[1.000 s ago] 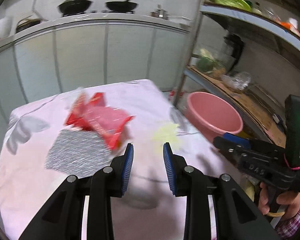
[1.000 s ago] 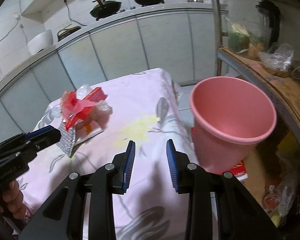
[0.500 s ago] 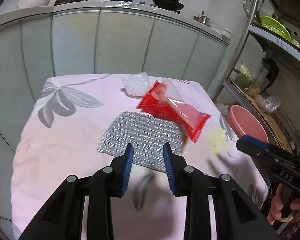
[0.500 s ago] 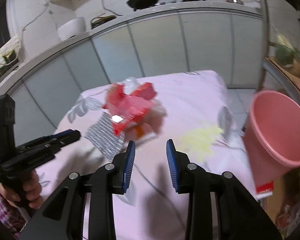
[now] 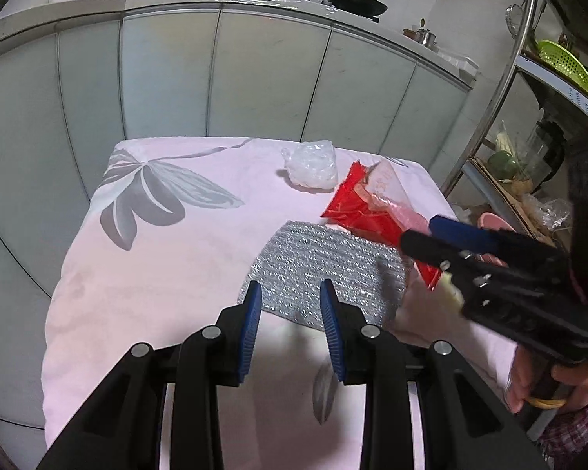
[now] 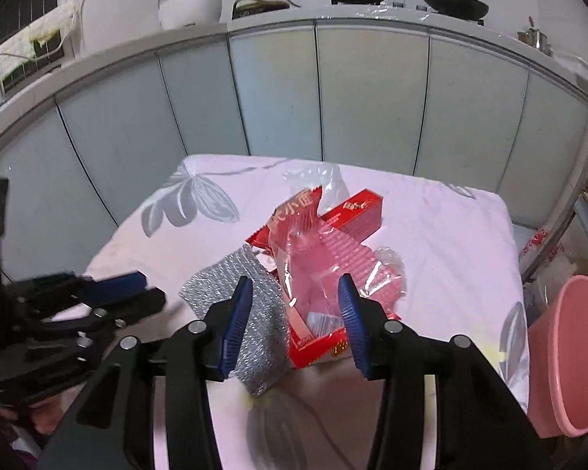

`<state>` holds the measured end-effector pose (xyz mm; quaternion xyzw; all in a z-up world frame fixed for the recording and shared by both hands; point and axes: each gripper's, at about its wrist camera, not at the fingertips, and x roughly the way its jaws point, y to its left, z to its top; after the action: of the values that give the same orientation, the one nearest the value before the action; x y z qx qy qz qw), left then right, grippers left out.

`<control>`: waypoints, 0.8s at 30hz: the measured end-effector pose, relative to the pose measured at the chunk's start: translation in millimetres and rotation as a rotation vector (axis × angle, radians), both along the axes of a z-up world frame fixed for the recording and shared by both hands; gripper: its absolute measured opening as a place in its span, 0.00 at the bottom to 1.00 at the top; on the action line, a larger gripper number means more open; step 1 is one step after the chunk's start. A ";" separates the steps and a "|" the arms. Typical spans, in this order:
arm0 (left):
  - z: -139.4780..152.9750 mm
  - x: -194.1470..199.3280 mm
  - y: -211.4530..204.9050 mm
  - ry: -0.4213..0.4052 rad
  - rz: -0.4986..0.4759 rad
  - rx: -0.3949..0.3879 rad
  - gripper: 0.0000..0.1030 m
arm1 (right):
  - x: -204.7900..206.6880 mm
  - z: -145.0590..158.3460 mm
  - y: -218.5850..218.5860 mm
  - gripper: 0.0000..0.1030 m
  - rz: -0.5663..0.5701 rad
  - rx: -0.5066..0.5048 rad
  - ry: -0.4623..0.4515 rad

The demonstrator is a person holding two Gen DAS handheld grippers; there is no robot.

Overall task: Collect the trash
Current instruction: 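Grasp the red box with the left gripper while the right grasps the red snack wrapper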

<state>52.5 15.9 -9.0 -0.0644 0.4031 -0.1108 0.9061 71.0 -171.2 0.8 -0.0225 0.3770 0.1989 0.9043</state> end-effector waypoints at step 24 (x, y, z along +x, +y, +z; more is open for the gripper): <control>0.8 80.2 -58.6 0.063 -0.158 0.081 0.29 | -19.0 13.3 -94.1 0.07 -0.163 0.187 0.018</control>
<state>132.7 -42.7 -8.1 0.0010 0.4393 -0.1634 0.8834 52.0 -265.2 14.1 0.0944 0.3656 0.1593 0.9122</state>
